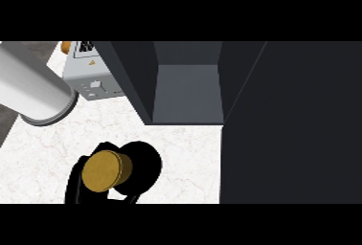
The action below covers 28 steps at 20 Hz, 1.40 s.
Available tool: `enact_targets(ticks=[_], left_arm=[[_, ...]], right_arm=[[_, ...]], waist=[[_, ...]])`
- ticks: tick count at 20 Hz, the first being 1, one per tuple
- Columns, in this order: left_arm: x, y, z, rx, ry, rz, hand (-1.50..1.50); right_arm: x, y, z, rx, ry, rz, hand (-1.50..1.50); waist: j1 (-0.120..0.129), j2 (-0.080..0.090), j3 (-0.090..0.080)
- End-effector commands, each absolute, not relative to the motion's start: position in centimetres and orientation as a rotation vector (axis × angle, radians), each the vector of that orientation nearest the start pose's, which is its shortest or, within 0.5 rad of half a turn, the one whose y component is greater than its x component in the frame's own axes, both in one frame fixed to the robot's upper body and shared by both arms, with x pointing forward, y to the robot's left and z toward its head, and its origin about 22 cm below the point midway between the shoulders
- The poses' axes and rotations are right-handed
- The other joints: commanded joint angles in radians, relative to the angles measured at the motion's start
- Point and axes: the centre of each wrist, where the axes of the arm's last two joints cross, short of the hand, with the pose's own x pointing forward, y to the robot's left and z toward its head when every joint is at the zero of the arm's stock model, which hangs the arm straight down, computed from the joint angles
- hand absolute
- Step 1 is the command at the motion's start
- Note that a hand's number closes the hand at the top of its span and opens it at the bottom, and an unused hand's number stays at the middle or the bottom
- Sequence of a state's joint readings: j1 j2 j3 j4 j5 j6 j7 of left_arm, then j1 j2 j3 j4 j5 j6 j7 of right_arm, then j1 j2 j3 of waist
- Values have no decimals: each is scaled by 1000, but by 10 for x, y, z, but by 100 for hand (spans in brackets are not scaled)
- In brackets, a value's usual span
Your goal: Pick up the wine, place it into the cabinet and close the cabinet
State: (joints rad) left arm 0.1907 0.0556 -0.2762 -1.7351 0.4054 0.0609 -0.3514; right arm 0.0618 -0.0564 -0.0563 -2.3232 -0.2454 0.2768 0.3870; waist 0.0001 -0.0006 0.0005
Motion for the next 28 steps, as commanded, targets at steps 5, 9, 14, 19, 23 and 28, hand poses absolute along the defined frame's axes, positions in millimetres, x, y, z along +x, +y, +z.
enact_targets(ticks=[5,9,14,19,23,28], left_arm=[[224,149,56,-378,-1828,276,150],[257,128,50,-332,-1849,253,150],[273,103,49,-261,-1873,141,150],[291,103,37,-195,-1860,97,150],[298,86,31,-141,-1850,95,150],[304,78,22,-146,-1786,139,150]], right_arm=[[176,-248,148,243,-1875,227,-150],[162,-233,155,255,-1888,267,-150],[176,-243,143,260,-1878,247,-150],[168,-247,157,242,-1895,252,-150],[181,-233,139,222,-1896,257,-150],[185,-240,142,227,-1876,259,-150]], waist=[[-4,0,0],[-8,1,-1],[-10,1,0],[-10,1,-1],[-8,1,-1],[-8,2,-1]])
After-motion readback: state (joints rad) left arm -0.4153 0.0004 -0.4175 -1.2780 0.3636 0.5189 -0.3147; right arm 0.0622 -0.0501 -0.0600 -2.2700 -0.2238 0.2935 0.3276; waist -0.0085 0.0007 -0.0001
